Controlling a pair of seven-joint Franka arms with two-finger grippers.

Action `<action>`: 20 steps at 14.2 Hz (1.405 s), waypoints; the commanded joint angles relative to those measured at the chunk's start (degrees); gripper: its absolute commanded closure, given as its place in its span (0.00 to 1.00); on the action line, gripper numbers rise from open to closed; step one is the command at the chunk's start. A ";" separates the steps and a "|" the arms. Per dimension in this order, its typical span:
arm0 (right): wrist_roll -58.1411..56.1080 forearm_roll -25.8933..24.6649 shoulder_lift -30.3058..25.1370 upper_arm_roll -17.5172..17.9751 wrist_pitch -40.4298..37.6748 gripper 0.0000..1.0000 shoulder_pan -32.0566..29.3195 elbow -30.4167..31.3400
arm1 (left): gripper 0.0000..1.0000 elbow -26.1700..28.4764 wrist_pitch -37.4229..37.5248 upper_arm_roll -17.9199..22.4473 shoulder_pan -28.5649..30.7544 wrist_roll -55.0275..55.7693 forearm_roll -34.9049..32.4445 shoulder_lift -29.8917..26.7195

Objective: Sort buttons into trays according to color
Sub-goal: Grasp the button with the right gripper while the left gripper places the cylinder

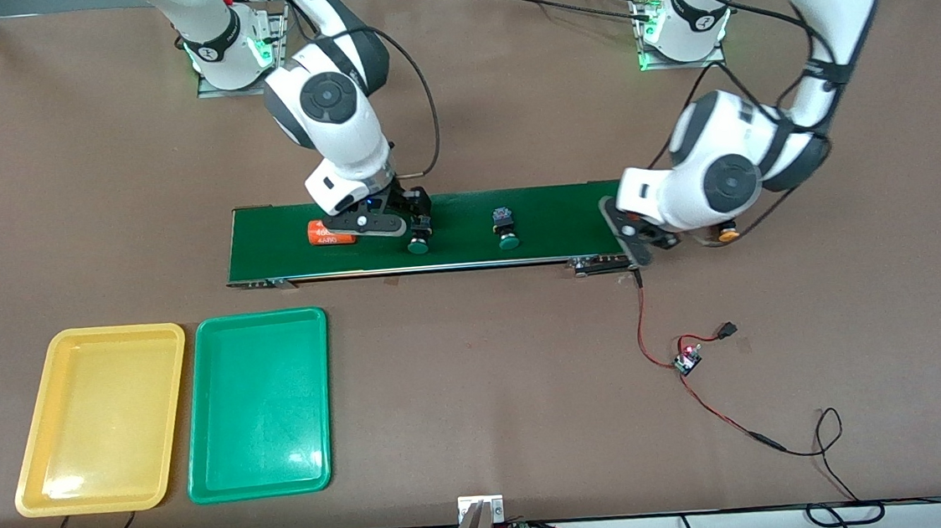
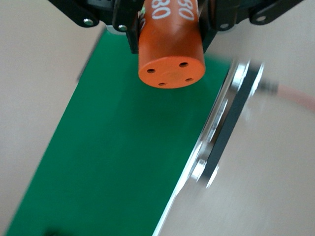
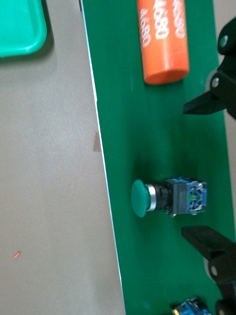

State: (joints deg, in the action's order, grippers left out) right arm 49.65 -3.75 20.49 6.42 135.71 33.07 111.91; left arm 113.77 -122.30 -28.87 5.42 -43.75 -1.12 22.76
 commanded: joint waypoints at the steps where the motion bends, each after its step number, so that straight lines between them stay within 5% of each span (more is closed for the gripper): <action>1: 1.33 -1.26 4.37 -2.73 -0.01 0.00 2.96 -3.98 | 0.82 0.14 -4.95 -0.75 -1.72 -10.98 0.85 1.84; 5: 0.80 -2.57 6.84 -2.82 0.35 0.00 4.28 -3.63 | 0.75 1.01 -7.16 -2.07 -3.48 -12.77 -0.90 2.55; 6: 0.72 -2.75 6.93 -2.82 0.35 0.00 4.28 -3.45 | 0.56 1.28 -7.25 -2.07 -3.66 -12.77 -1.51 2.55; 7: 0.63 -2.75 6.93 -2.82 0.26 0.08 4.28 -3.36 | 0.01 1.89 -7.42 -2.16 -3.57 -12.85 -1.52 2.55; 10: -1.12 -2.93 6.93 -2.73 -0.01 0.64 4.19 -3.28 | 0.00 1.63 -6.64 -2.24 -2.96 -12.68 -1.43 1.33; 12: -3.23 -2.84 6.67 -2.82 -0.36 0.93 3.84 -3.28 | 0.00 1.28 -5.07 -1.98 -2.08 -11.63 -0.82 -0.78; 13: -3.76 -2.84 6.40 -2.91 -0.36 1.00 3.67 -3.28 | 0.00 1.02 -2.88 -1.20 -1.99 -10.06 -0.73 -2.27; 20: -19.01 -1.87 0.00 -7.99 -4.04 1.00 -2.55 -4.68 | 0.00 1.71 10.06 7.24 -1.81 20.86 -0.82 -9.58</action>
State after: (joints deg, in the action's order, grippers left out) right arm 37.91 -5.80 24.53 -0.62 134.38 34.58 107.48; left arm 114.01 -114.16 -24.15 4.02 -30.17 -1.84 14.89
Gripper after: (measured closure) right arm 0.590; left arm 0.000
